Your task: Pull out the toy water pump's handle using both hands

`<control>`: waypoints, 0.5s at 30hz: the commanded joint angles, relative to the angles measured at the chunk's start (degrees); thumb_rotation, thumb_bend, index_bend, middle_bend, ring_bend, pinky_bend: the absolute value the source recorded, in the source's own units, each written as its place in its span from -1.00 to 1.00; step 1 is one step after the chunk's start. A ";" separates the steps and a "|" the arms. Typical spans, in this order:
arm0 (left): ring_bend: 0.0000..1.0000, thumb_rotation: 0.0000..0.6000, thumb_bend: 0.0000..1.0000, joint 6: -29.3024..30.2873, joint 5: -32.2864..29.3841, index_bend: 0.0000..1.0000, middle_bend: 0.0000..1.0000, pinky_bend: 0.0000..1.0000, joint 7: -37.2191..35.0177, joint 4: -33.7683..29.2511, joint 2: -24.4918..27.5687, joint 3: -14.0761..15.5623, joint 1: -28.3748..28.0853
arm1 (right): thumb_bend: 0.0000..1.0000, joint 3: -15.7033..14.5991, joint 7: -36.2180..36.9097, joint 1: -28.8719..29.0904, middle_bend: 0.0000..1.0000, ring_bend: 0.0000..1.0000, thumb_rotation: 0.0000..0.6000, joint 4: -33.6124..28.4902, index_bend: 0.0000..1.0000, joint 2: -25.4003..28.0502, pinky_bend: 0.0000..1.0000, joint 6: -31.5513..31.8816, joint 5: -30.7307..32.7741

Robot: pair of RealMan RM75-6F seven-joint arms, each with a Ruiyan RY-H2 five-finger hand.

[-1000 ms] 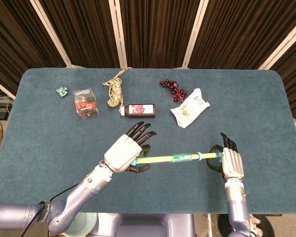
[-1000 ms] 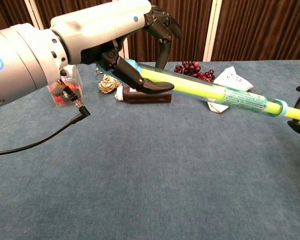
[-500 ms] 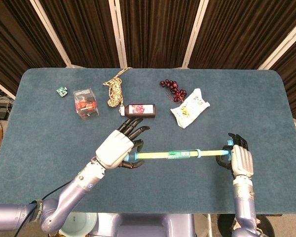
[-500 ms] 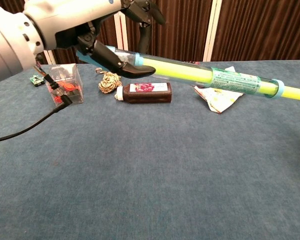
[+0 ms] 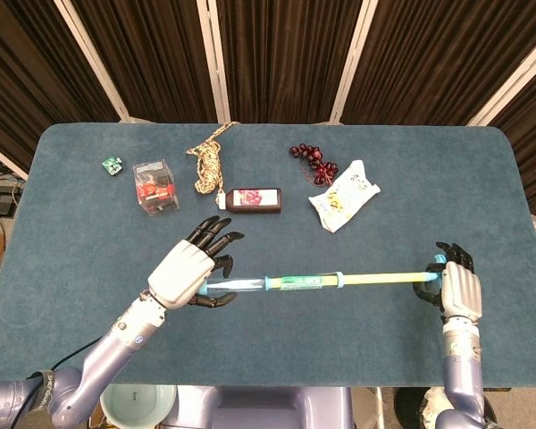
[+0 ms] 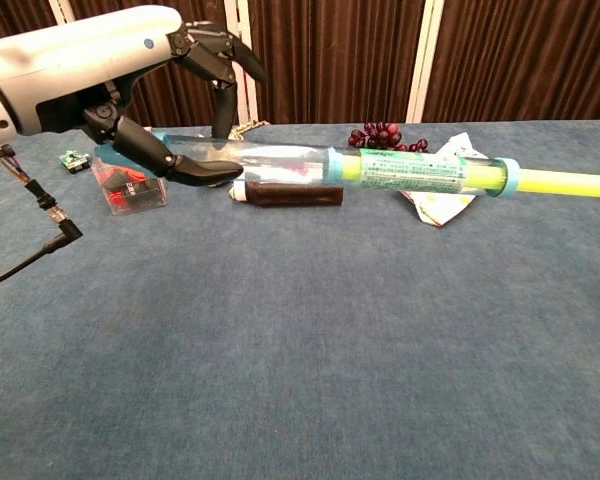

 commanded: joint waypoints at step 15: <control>-1.00 1.00 -0.26 2.53 4.72 0.32 -0.68 -0.87 -5.27 1.90 2.46 4.65 4.96 | -0.16 1.25 1.34 -1.25 -0.65 -0.94 1.00 1.57 0.69 4.03 -0.93 -0.57 2.79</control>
